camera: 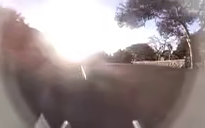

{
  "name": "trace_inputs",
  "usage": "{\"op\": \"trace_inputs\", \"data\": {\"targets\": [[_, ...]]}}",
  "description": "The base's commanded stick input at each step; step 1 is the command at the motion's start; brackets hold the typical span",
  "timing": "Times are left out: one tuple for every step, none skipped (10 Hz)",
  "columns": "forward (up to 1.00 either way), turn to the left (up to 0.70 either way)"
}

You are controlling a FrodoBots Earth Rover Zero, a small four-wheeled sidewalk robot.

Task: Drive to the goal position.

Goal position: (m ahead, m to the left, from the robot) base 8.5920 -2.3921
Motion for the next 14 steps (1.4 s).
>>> {"op": "trace_inputs", "data": {"targets": [[0.5,0.0],[0.5,0.0],[0.5,-0.16],[0.5,-0.49],[0.5,-0.46],[0.5,-0.23],[0.5,0.0],[0.5,0.0],[0.5,0.0],[0.5,0.0],[0.5,-0.05],[0.5,-0.32],[0.5,-0.42],[0.5,-0.17]]}}
